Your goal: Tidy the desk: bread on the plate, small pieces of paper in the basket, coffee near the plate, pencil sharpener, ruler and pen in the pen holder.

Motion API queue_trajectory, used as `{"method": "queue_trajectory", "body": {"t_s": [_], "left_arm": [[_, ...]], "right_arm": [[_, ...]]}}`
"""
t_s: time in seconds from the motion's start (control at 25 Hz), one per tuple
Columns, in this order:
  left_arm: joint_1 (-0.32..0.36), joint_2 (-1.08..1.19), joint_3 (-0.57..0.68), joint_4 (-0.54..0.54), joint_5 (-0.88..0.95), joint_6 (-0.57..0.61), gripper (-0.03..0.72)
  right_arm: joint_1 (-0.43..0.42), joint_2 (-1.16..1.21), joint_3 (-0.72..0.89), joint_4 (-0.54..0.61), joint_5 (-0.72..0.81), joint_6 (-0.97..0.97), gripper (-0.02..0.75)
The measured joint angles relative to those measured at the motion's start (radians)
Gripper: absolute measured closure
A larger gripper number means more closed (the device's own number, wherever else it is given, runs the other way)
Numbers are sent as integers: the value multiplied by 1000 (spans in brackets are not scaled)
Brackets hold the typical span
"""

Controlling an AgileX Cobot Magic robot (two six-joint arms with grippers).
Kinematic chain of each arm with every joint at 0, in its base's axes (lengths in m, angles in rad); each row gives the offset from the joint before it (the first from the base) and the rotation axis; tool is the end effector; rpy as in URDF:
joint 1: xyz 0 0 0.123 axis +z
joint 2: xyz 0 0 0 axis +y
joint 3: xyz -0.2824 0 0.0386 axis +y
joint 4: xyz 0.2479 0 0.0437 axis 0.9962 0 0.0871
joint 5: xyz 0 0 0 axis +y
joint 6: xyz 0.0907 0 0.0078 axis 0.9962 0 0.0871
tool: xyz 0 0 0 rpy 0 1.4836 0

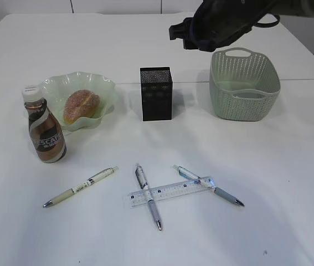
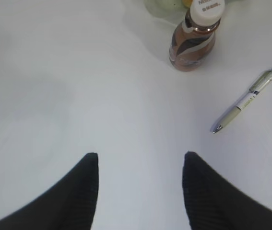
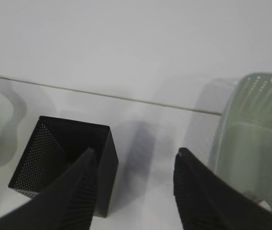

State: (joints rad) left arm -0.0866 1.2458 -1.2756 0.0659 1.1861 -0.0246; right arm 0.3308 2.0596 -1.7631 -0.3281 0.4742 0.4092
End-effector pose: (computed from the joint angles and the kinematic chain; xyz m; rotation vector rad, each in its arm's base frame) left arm 0.2361 -0.0149 0.3743 0.0937 2.6351 0.0512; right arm 0.4654 0.1456 0.2682 -0.1594 2.2194 0.0799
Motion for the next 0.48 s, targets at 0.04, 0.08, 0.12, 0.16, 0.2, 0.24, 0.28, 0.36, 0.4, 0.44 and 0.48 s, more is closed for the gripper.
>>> {"method": "queue_trajectory", "body": {"t_s": [0.04, 0.08, 0.12, 0.16, 0.2, 0.24, 0.28, 0.36, 0.4, 0.44, 0.48], "left_arm": [[0, 0, 0, 0, 2, 0, 295], [0, 0, 0, 0, 3, 5, 295], [0, 0, 0, 0, 3, 16, 295], [0, 0, 0, 0, 3, 25, 295], [0, 0, 0, 0, 3, 35, 295], [0, 0, 0, 0, 3, 46, 295], [0, 0, 0, 0, 3, 58, 295], [-2, 0, 0, 0, 3, 72, 295], [-7, 0, 0, 2, 3, 78, 295], [-15, 0, 0, 3, 3, 85, 295], [-27, 0, 0, 3, 3, 87, 295]], "right_arm": [[0, -15, 0, 11, 34, 0, 330], [0, -34, 0, 28, 74, 0, 330], [0, -34, 0, 28, 74, 0, 330], [0, -68, 0, 50, 150, 0, 330], [0, -68, 0, 50, 150, 0, 330], [0, -91, 0, 59, 202, 0, 330], [0, -110, 0, 67, 248, 0, 330], [0, -110, 0, 67, 248, 0, 330], [0, -150, 0, 89, 346, 0, 331], [0, -158, -2, 94, 369, 0, 331], [0, -168, -1, 102, 410, 0, 331]]}}
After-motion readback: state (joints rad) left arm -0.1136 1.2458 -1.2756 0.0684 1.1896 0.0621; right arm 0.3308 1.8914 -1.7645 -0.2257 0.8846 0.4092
